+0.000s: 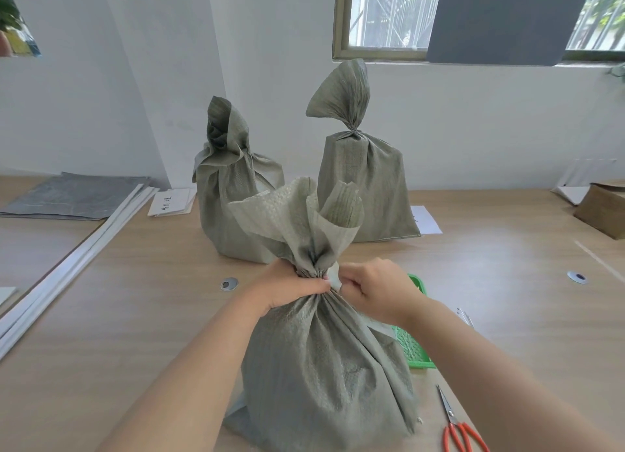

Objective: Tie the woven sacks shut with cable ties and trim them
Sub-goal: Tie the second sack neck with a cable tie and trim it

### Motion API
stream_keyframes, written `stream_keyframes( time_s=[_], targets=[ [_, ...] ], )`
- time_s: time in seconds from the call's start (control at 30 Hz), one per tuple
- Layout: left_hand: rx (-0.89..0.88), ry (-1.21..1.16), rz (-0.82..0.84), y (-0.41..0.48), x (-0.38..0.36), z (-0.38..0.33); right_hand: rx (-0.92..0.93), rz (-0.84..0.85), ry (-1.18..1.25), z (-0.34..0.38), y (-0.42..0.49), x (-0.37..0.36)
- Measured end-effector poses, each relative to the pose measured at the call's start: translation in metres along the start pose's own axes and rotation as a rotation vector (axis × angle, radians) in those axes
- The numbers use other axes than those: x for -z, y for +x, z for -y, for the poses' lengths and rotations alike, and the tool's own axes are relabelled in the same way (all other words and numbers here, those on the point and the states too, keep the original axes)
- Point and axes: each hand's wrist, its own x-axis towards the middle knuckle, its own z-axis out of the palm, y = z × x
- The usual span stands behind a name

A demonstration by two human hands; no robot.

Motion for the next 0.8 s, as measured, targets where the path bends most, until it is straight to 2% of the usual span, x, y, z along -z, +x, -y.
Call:
stream_keyframes(
  time_s=[0.2,0.37,0.5,0.6,0.8],
  targets=[
    [-0.074,-0.046,0.018,-0.001,-0.003,0.002,0.114,0.078,-0.185,0.005,0.008,0.002],
    [-0.107,-0.092,-0.005,-0.002,-0.004,0.006,0.005,0.068,-0.05,0.005,0.008,-0.005],
    [-0.096,-0.134,-0.003,-0.006,-0.006,0.008,-0.012,0.023,-0.059,0.006,0.007,-0.011],
    [-0.089,-0.088,0.002,-0.005,-0.003,0.007,0.013,-0.039,-0.08,0.007,0.006,-0.007],
    [-0.039,0.041,-0.034,-0.002,-0.005,0.0,0.003,-0.096,0.032,-0.002,0.0,-0.004]
  ],
)
